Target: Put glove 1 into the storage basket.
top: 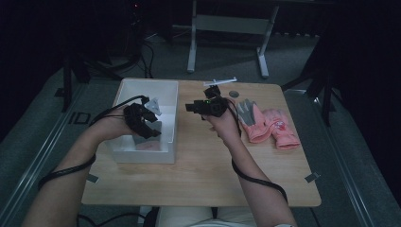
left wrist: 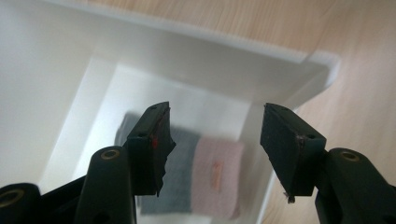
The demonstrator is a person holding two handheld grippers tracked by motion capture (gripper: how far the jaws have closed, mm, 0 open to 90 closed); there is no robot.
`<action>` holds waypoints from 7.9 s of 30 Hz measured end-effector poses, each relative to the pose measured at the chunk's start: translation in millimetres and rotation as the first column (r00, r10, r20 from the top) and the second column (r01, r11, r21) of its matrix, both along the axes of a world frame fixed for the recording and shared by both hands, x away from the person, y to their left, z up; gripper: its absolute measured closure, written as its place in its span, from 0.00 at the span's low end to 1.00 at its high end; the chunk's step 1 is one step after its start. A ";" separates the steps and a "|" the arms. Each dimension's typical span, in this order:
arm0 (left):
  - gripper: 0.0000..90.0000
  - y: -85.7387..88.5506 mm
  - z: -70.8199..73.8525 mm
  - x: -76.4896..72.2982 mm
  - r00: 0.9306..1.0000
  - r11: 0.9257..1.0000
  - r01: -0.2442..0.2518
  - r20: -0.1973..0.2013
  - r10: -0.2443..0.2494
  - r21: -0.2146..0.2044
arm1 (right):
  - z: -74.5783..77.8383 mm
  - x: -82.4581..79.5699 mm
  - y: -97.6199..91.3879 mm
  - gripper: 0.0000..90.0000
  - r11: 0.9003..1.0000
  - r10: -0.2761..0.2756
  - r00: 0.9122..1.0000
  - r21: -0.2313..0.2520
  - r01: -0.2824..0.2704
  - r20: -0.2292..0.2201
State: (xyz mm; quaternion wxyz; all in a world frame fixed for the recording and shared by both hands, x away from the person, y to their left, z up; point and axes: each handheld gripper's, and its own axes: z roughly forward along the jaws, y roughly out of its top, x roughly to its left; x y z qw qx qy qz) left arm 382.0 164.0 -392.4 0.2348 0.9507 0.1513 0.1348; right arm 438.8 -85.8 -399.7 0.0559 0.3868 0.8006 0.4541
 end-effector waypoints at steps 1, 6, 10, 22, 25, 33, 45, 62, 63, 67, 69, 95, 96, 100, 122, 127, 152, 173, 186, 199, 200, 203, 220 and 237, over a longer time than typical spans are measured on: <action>0.47 -3.6 3.2 -0.8 1.000 1.000 0.009 0.004 -0.009 -0.002 | -0.2 -0.7 -4.2 0.59 1.000 -0.003 1.000 -0.001 0.003 0.001; 0.47 -24.6 14.3 -3.7 1.000 0.999 0.006 0.008 -0.006 -0.034 | -1.3 -4.3 -21.9 0.57 1.000 -0.014 1.000 -0.001 0.014 0.007; 0.47 -43.9 16.1 -6.0 1.000 1.000 -0.012 0.014 0.013 -0.026 | 0.3 -8.3 -36.4 0.56 1.000 -0.015 0.999 -0.010 0.016 0.029; 0.39 -110.9 -8.4 -42.4 0.998 0.998 -0.046 0.046 0.044 0.045 | -0.5 -17.1 -88.0 0.57 0.999 -0.043 0.995 -0.020 0.045 0.085; 0.39 -121.1 -18.4 -52.2 0.996 0.997 -0.068 0.059 0.065 0.036 | -3.4 -17.2 -101.0 0.59 0.998 -0.055 0.995 -0.013 0.057 0.087; 0.37 -133.3 -50.3 -70.2 0.992 0.985 -0.122 0.017 0.125 -0.121 | -16.3 -15.1 -132.4 0.61 0.995 -0.084 0.990 -0.042 0.089 0.114; 0.16 -135.4 -114.2 -95.9 0.968 0.939 -0.249 -0.025 0.251 -0.238 | -39.9 -4.8 -184.8 0.67 0.978 -0.168 0.980 -0.108 0.180 0.108; 0.02 -118.8 -169.2 -104.0 0.951 0.870 -0.288 -0.009 0.311 -0.399 | -52.8 24.5 -201.4 0.71 0.950 -0.164 0.981 -0.252 0.185 0.105; 0.02 -117.6 -170.2 -103.8 0.953 0.869 -0.285 -0.023 0.302 -0.405 | -53.8 27.1 -199.2 0.71 0.946 -0.148 0.983 -0.273 0.174 0.112; 0.02 -116.2 -171.4 -106.5 0.953 0.863 -0.284 -0.026 0.301 -0.418 | -59.1 36.9 -193.3 0.69 0.936 -0.085 0.988 -0.328 0.125 0.132; 0.02 -116.0 -172.7 -106.6 0.949 0.859 -0.291 -0.016 0.314 -0.422 | -62.5 41.0 -191.1 0.68 0.930 -0.069 0.989 -0.350 0.110 0.127; 0.02 -117.3 -179.6 -104.5 0.955 0.870 -0.268 0.007 0.297 -0.413 | -128.8 88.1 -184.0 0.87 0.881 -0.182 0.983 -0.445 0.163 0.000; 0.02 -117.6 -179.7 -104.7 0.955 0.870 -0.268 0.008 0.298 -0.413 | -129.0 88.7 -183.6 0.90 0.883 -0.205 0.979 -0.435 0.178 -0.016; 0.02 -117.7 -179.5 -104.4 0.955 0.870 -0.268 0.008 0.298 -0.414 | -121.6 85.8 -183.4 0.98 0.889 -0.269 0.963 -0.392 0.237 -0.027; 0.02 -118.1 -178.1 -106.7 0.959 0.867 -0.236 0.037 0.279 -0.439 | -46.1 -62.0 -138.2 0.99 0.933 -0.355 0.935 -0.059 0.355 0.002; 0.02 -118.8 -177.7 -107.8 0.961 0.869 -0.226 0.044 0.272 -0.440 | -67.7 -74.8 -128.3 0.99 0.926 -0.373 0.927 -0.077 0.370 -0.028; 0.02 -119.2 -179.0 -107.5 0.961 0.871 -0.233 0.034 0.274 -0.432 | -136.6 -53.7 -89.3 0.92 0.932 -0.335 0.936 -0.184 0.313 -0.105; 0.02 -118.9 -178.7 -107.2 0.961 0.870 -0.229 0.040 0.273 -0.436 | -71.6 -61.5 -188.3 0.63 0.927 -0.344 0.936 -0.135 0.351 0.073; 0.02 -118.4 -178.8 -106.6 0.961 0.867 -0.236 0.028 0.275 -0.438 | -65.3 -47.0 -257.5 0.64 0.910 -0.308 0.937 -0.236 0.341 0.165; 0.02 -118.9 -178.9 -106.5 0.961 0.870 -0.235 0.028 0.274 -0.434 | -72.7 8.2 -301.5 0.68 0.867 -0.311 0.933 -0.349 0.356 0.180; 0.02 -118.9 -178.9 -106.5 0.961 0.870 -0.235 0.028 0.274 -0.434 | -72.7 8.2 -301.5 0.68 0.867 -0.311 0.933 -0.349 0.356 0.180; 0.02 -118.9 -178.8 -106.3 0.962 0.874 -0.229 0.037 0.270 -0.429 | -81.2 23.2 -304.1 0.65 0.859 -0.325 0.932 -0.361 0.362 0.160; 0.02 -118.7 -178.5 -106.7 0.961 0.870 -0.232 0.039 0.275 -0.435 | -121.2 49.1 -297.9 0.93 0.831 -0.346 0.935 -0.435 0.346 0.082; 0.02 -118.7 -178.4 -106.8 0.961 0.869 -0.231 0.038 0.275 -0.438 | -48.8 -28.4 -255.2 0.97 0.803 -0.508 0.846 -0.266 0.533 0.160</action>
